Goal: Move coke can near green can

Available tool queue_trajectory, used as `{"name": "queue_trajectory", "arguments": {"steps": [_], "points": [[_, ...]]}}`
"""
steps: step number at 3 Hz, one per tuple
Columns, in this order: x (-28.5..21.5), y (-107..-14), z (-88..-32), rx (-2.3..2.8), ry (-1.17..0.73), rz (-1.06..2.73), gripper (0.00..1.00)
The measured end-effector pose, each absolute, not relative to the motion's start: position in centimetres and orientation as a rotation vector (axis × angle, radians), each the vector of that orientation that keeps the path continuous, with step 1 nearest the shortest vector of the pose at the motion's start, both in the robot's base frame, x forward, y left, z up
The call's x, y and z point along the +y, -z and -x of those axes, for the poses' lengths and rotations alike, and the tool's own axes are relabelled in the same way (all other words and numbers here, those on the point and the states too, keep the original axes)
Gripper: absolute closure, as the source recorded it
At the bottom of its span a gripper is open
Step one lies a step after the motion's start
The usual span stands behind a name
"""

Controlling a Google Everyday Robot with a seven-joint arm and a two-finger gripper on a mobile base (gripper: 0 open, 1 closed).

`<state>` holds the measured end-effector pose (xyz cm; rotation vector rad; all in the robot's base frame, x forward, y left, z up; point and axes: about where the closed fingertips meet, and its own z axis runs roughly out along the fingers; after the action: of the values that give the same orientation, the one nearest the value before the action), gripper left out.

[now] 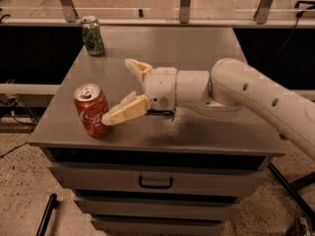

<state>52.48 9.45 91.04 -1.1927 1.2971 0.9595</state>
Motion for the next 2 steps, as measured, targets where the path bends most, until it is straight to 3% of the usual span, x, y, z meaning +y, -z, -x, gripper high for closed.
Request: {"name": "queue_trajectory", "arguments": {"steps": [2], "points": [[12.0, -89.1, -50.3, 1.284, -0.984, 1.271, 0.0]]}}
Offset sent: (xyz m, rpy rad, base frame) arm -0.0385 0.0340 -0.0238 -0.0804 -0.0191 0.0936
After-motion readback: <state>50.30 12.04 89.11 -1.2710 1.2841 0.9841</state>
